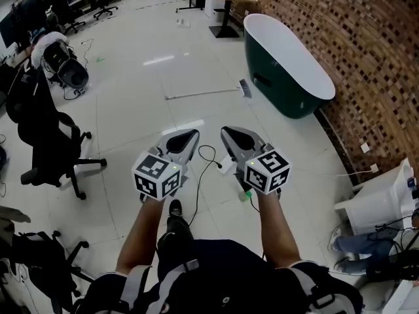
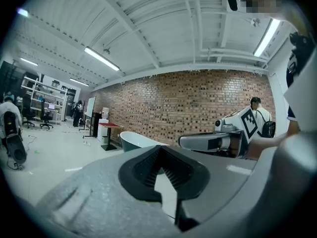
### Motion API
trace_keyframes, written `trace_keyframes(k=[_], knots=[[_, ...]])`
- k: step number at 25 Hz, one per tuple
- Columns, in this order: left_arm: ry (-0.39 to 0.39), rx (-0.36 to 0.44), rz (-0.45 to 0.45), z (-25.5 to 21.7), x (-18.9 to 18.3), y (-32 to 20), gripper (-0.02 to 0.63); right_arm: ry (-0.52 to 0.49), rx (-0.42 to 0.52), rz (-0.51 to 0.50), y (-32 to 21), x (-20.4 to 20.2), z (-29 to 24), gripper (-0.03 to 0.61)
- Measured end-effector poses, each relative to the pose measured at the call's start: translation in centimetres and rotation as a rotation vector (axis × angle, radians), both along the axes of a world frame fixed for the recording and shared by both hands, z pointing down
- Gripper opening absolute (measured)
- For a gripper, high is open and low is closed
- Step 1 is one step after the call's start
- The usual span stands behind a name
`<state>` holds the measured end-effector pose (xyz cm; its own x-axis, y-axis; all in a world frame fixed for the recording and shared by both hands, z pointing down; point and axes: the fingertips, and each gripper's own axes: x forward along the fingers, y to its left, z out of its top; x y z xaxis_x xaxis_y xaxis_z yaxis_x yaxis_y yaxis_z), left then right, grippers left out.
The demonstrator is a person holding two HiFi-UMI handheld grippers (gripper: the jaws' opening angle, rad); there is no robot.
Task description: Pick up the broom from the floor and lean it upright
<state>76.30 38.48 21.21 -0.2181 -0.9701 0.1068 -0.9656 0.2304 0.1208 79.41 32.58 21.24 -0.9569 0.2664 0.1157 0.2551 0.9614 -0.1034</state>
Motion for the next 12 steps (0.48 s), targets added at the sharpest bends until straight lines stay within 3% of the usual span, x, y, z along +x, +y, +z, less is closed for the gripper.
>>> trace_keyframes(k=[12], knots=[[0.046, -0.017, 0.036, 2.2, -18.5, 0.5, 0.001, 0.081, -0.027, 0.111, -0.4, -17.0, 1.7, 0.006]])
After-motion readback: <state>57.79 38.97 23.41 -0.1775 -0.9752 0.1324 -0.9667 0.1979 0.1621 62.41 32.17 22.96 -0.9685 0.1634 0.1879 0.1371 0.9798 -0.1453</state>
